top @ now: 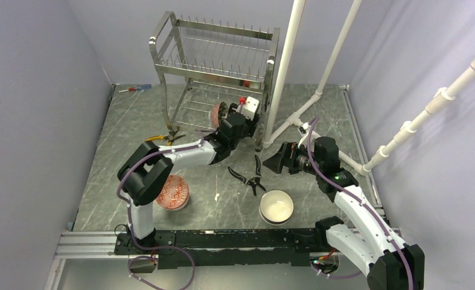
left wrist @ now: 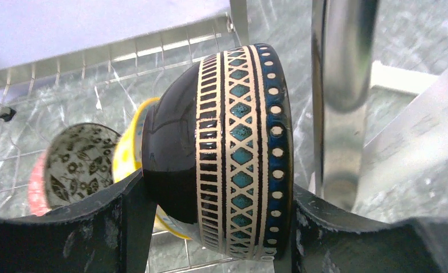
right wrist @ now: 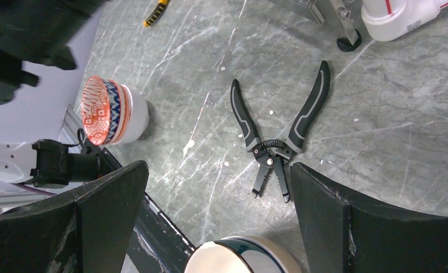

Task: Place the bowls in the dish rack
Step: Place the bowl in the dish rack.

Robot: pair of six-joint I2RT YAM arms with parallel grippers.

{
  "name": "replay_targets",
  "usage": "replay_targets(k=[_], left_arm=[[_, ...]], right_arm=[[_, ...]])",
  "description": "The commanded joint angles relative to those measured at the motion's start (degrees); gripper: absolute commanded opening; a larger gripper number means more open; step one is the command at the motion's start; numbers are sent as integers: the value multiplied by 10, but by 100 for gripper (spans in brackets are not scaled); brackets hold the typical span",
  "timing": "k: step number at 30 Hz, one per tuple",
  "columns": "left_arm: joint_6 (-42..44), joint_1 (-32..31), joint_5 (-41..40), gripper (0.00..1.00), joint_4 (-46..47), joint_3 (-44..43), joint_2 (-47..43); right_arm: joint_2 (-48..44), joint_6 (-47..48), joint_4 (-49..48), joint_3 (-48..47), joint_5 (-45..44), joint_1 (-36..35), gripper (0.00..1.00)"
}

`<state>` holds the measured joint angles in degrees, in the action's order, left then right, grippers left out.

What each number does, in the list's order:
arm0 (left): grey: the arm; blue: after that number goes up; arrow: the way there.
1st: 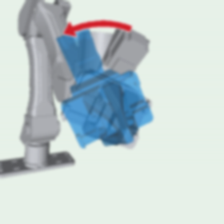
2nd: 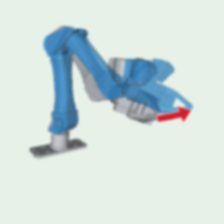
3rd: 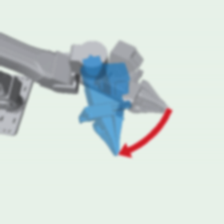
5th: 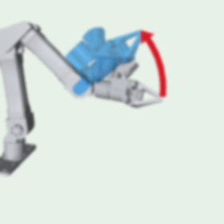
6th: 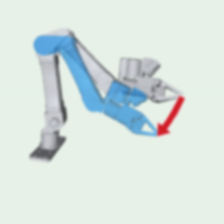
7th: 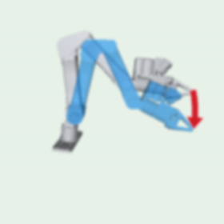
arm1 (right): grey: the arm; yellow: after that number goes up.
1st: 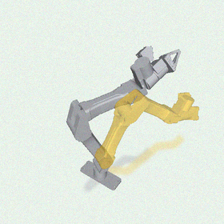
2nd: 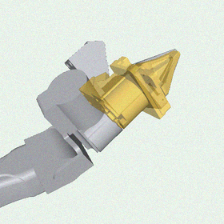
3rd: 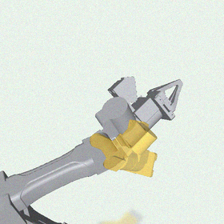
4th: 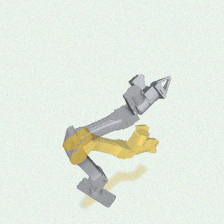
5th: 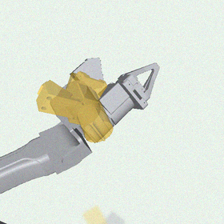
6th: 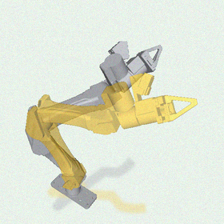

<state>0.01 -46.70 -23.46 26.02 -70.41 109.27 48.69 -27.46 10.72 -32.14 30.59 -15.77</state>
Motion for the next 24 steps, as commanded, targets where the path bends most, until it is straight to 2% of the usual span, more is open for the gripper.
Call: replay_targets(k=[1,9,18,24], left_arm=[[-30,1,7,20,40,-6,-95],[-54,21,23,20,-17,10,-150],[-131,108,91,20,-56,72,-221],[-182,176,130,20,-45,137,-282]], right_arm=[[-1,-5,-26,0,14,2,100],[7,-9,-35,-2,21,2,100],[15,-11,-40,-3,26,2,100],[20,-12,-43,-2,26,2,100]])
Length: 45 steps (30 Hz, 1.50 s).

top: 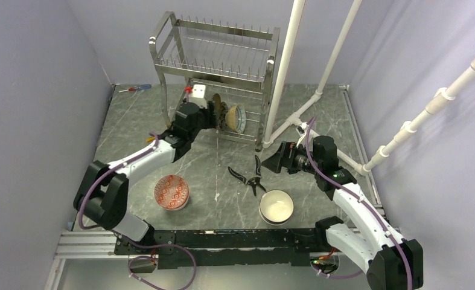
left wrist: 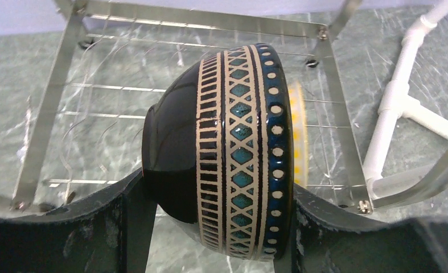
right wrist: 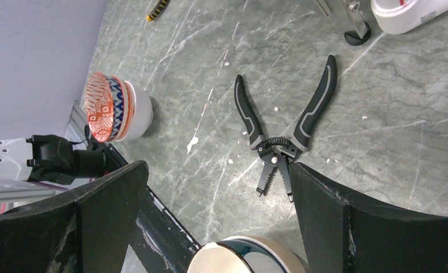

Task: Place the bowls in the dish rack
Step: Place the bowl in the dish rack.

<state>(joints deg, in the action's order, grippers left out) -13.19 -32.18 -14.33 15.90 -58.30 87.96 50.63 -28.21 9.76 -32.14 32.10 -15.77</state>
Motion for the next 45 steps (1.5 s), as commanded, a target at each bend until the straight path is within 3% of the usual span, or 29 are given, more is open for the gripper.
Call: replay_targets(k=[1,10,22,45], left_arm=[[-54,42,45,20,56,23,-79],[-23,97,20,19,12,31,-90],[64,98,26,18,69,16,-8],[91,99,5,16,99,-56,120]], right_arm=[[2,-4,-33,-2,12,2,100],[11,-5,-42,1,16,2,100],[21,-5,-44,0,14,2,100],[26,-6,-42,1,7,2,100]])
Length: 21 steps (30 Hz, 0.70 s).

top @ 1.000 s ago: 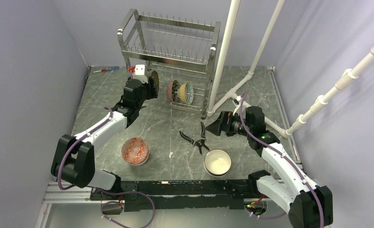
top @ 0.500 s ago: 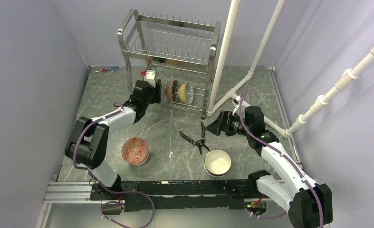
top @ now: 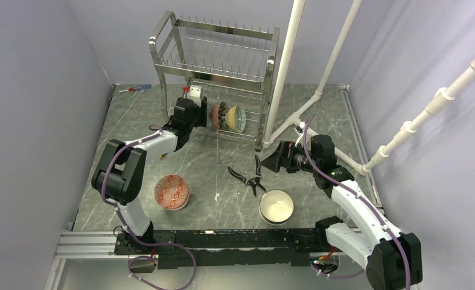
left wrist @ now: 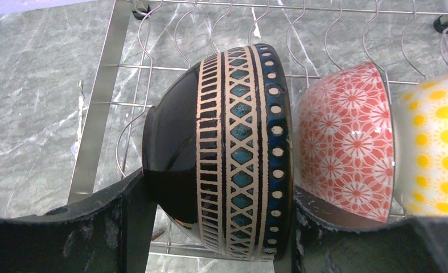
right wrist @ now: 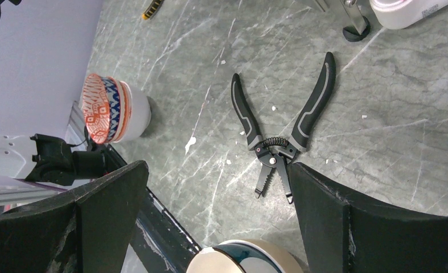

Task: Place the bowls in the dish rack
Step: Place the bowl in the dish rack.

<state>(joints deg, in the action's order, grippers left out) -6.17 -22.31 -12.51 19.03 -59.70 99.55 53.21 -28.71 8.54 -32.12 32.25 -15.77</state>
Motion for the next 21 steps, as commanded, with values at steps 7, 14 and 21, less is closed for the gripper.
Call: replay_targets(k=[7,14,21], left_arm=[[43,0,-21,17,85,-52,24],[55,0,-20,16,81,-64,43],[78,0,-17,17,88,-58,51]], right_arm=[[2,-3,-34,4,4,2,100],[8,-6,-43,5,6,2,100],[14,-6,-44,3,8,2,100]])
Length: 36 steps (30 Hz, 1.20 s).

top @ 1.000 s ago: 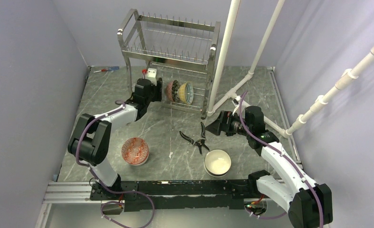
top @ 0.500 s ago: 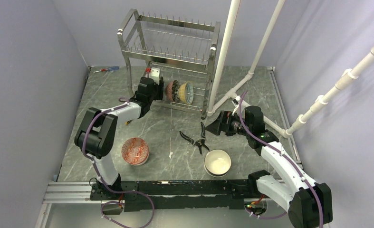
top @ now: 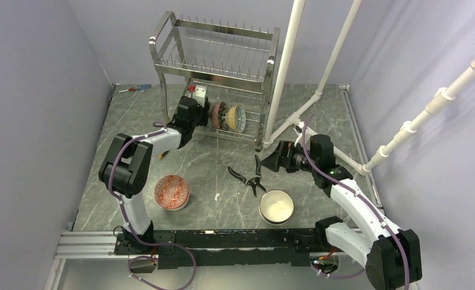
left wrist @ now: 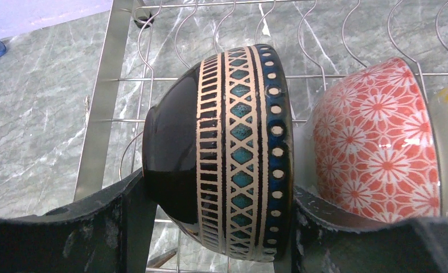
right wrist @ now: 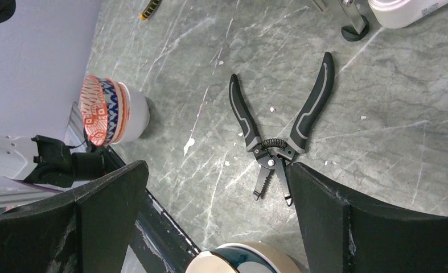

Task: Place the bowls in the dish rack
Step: Place the bowl in the dish rack.

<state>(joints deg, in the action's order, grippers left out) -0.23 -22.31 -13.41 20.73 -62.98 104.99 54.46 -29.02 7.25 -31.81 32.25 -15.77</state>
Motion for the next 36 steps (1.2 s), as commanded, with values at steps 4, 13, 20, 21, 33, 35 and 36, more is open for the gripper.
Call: replay_targets(k=[4,13,20,21,33,35,36], left_arm=[[19,1,-1,17,68,-25,3],[10,1,20,21,47,-29,7],[-14,1,0,28,6,-46,4],[-17,1,-1,33,5,-46,4],[-31,2,-11,68,-9,-40,-17],[-33,2,-15,71,-14,-39,-23],[-33,2,-16,72,-14,-38,-26]], right_arm=[[2,-1,-29,-3,8,2,100],[1,3,-25,-7,6,2,100],[1,3,-25,-9,9,2,100],[1,3,-25,-9,9,2,100],[-5,2,-23,-8,10,2,100],[-7,1,-22,-8,10,2,100],[-7,1,-23,-7,9,2,100]])
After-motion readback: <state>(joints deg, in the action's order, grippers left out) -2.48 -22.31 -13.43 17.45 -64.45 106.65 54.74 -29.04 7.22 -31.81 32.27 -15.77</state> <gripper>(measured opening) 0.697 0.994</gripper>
